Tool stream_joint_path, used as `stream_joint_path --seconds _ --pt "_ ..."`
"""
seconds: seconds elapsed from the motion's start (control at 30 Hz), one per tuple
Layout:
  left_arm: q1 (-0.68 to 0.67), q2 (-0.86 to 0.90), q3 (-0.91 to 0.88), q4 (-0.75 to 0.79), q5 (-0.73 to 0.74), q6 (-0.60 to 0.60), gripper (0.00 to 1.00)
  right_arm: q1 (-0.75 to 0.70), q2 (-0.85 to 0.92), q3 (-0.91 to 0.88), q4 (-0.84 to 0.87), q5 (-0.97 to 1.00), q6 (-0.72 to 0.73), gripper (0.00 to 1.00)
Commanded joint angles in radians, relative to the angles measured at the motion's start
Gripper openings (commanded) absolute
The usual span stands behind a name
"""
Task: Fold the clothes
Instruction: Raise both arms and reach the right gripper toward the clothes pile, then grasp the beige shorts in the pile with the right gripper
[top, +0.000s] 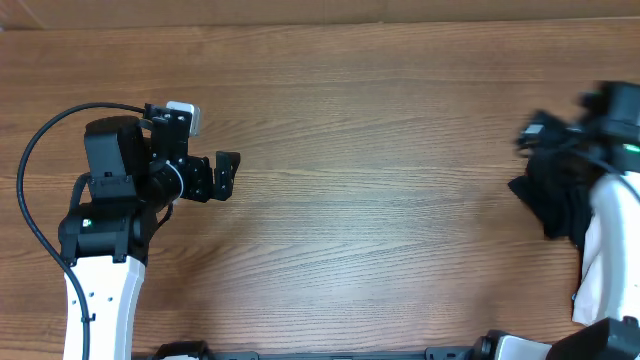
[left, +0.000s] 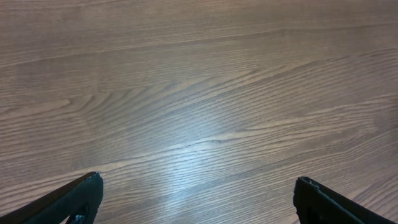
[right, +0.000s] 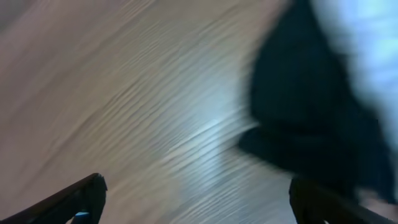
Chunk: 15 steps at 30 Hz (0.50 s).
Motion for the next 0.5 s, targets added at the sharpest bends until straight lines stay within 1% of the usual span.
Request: stream_joint_path --seconds 0.0,0.07,0.2,0.3,0.47 --pt "0.007 0.005 0.020 -0.002 0.019 0.022 1.00 -0.138 0.014 0.024 0.027 0.030 0.046 0.95" --pt "0.007 0.005 0.020 -0.001 0.018 0.022 1.00 -0.206 0.036 0.022 0.051 0.037 0.047 0.95" --pt "0.007 0.005 0.020 0.006 0.018 0.022 1.00 -0.288 0.110 0.021 0.108 0.048 0.080 0.95" --pt "0.007 0.010 0.020 0.018 0.018 0.021 1.00 -0.311 0.174 0.021 0.119 0.067 0.085 0.92" --pt "0.007 0.031 0.020 0.029 0.019 -0.022 1.00 -0.314 0.279 0.021 0.121 0.238 0.182 0.93"
